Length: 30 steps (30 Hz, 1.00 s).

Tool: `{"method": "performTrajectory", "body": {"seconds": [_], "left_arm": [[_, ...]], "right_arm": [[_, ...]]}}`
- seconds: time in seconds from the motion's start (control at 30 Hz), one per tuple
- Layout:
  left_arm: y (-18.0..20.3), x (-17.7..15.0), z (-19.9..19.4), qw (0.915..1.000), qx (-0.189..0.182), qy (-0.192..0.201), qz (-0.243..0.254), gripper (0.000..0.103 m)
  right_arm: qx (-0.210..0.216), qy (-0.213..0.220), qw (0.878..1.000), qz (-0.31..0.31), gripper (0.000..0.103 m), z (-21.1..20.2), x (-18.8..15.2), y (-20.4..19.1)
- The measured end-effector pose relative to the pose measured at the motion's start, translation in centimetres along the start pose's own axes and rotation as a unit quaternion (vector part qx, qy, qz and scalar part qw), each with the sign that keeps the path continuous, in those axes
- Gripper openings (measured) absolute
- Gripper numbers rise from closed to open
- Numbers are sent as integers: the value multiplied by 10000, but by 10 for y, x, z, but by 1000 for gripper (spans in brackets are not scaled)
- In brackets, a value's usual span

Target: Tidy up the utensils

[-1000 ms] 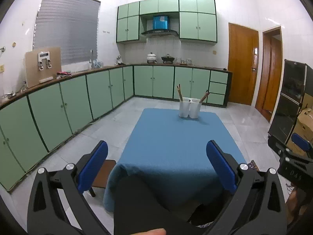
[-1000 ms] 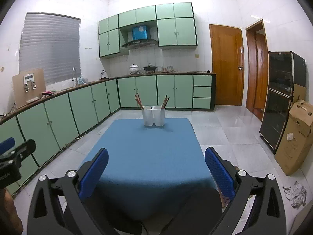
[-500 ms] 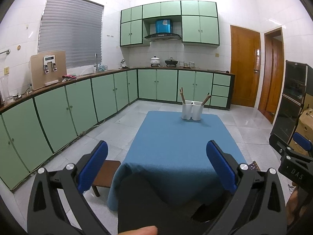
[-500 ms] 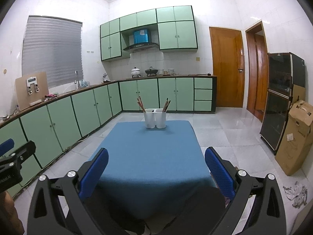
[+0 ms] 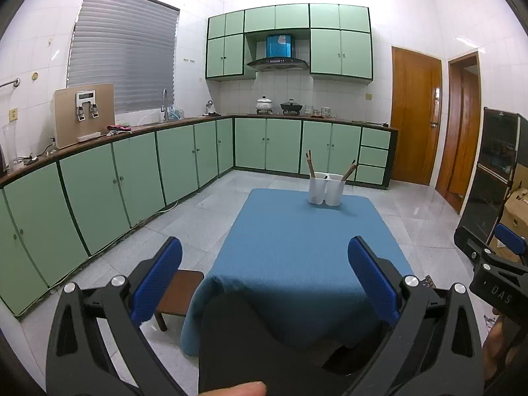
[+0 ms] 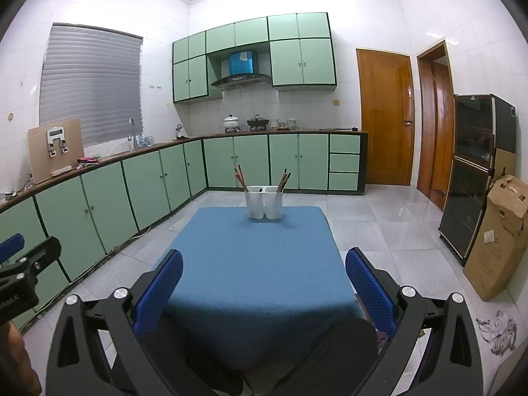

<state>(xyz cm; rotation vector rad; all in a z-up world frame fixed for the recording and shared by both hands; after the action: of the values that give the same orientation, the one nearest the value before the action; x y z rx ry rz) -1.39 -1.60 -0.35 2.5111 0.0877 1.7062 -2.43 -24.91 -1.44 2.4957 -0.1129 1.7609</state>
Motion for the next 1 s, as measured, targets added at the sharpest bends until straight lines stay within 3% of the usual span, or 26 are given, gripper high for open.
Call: {"method": "performTrajectory", "body": {"seconds": [1.0], "left_arm": [[-1,-1,0,10000,-2,30,-18,98]], "right_arm": [[-16,15,10000,12,97,-3,-2,5]]}}
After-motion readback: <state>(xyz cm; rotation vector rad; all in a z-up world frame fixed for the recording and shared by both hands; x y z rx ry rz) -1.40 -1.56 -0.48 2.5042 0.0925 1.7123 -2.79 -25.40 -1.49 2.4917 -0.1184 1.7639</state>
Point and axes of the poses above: each gripper's, at about its wrist camera, not at the fingertips, and z roughly the way its jaws point, y to its right, x to its top, the point moved 2 cm from there along z, roughly the way its jaws point, and after that the axes turned 7 degrees about -z, right-handed, at the moved point
